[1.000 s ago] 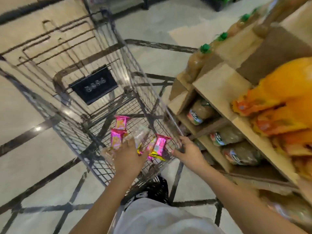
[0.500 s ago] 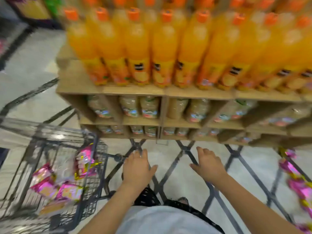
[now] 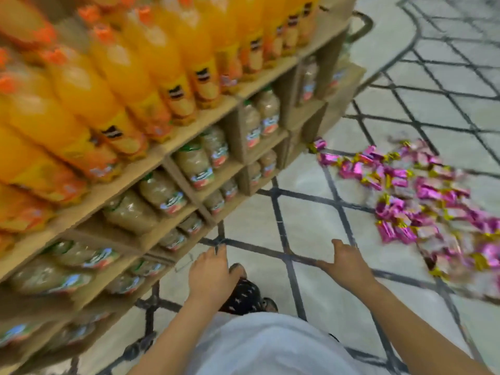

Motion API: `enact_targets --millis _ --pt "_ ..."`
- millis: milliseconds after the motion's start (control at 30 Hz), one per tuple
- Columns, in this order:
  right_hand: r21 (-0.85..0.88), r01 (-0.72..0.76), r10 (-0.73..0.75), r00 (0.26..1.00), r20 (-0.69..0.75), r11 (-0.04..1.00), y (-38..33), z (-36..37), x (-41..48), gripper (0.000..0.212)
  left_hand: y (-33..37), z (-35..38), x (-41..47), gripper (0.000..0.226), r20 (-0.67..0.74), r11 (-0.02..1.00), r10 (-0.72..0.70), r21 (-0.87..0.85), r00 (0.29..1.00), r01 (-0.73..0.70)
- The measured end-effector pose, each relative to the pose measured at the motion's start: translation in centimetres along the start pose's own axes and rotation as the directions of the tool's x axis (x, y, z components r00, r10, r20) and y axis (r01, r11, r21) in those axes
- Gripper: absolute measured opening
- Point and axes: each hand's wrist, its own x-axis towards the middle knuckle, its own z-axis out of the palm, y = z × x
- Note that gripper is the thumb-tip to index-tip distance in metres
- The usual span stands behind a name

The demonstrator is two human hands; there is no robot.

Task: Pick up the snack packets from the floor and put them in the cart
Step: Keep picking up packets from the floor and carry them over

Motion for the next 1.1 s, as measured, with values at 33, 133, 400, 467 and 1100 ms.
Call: enact_targets --millis 33,133,400,467,1100 --pt "0.039 -0.042 0.042 0.999 -0.004 0.998 1.3 -0.1 0.1 0.071 1.1 -0.3 0.9 0.07 0.019 0.999 0.033 0.023 0.999 -0.034" --pt "0.165 -0.157 0.159 0.987 -0.003 0.974 4.4 -0.3 0.4 0.067 4.3 -1.0 3.9 0.068 0.074 0.99 0.099 0.093 0.992 -0.106" --pt "0.405 -0.426 0.443 0.895 0.057 0.809 12.2 -3.9 4.1 0.08 15.3 -3.1 14.9 0.076 0.212 0.908 0.298 0.237 0.931 -0.345" --pt "0.412 -0.486 0.5 0.862 0.082 0.771 13.8 -5.7 5.5 0.079 18.8 -3.8 18.2 0.078 0.239 0.884 0.337 0.253 0.911 -0.393" --pt "0.577 -0.642 0.666 0.715 0.212 0.505 27.4 -15.1 15.2 0.067 47.3 -4.0 34.3 0.086 0.457 0.557 0.539 0.436 0.707 -0.707"
